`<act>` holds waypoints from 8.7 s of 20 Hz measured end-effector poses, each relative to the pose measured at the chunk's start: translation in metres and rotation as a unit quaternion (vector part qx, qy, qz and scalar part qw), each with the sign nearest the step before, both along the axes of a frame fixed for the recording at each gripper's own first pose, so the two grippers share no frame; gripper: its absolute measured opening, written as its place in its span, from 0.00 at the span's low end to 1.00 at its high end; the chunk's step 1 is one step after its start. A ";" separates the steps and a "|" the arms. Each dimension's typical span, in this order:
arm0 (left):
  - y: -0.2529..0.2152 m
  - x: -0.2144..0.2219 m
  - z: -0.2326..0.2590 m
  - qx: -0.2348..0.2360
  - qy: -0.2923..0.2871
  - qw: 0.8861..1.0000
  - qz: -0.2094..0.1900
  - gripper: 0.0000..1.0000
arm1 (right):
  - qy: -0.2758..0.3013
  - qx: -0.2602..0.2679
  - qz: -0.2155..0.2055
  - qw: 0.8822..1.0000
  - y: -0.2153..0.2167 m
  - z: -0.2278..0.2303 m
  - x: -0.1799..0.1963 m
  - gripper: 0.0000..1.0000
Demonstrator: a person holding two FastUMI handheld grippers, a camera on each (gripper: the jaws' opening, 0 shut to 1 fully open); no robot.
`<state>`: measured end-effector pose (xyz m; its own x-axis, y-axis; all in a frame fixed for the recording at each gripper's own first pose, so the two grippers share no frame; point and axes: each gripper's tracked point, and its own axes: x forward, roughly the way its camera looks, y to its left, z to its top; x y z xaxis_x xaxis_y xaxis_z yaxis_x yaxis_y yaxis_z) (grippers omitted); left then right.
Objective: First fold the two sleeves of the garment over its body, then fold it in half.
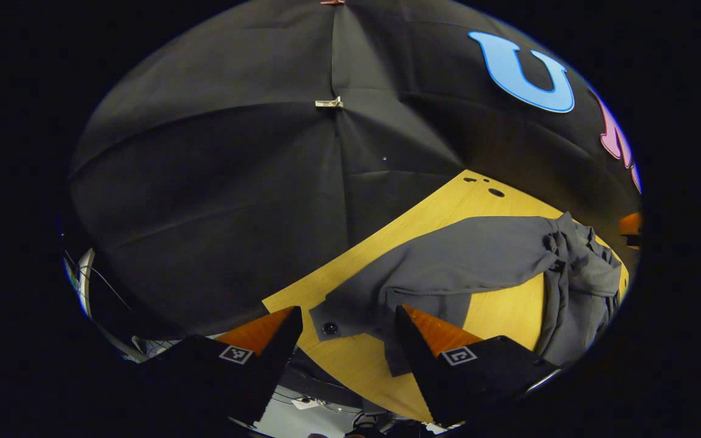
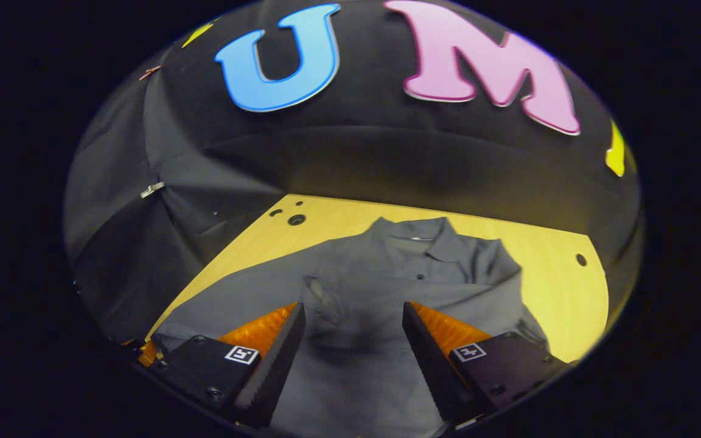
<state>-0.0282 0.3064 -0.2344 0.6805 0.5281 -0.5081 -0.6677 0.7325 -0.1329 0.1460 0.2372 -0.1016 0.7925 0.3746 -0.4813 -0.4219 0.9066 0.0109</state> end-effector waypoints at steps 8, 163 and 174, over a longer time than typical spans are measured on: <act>0.009 0.035 -0.032 -0.041 0.037 0.998 -0.034 0.96 | 0.002 -0.008 -0.101 0.995 -0.144 0.012 -0.066 0.99; -0.346 0.159 0.156 -0.050 -0.136 0.934 -0.326 0.05 | 0.033 0.125 0.038 0.991 -0.147 -0.007 -0.001 0.06; -0.293 0.306 0.205 -0.062 -0.200 0.936 -0.282 0.02 | -0.075 0.148 0.001 0.986 -0.119 0.050 0.131 0.06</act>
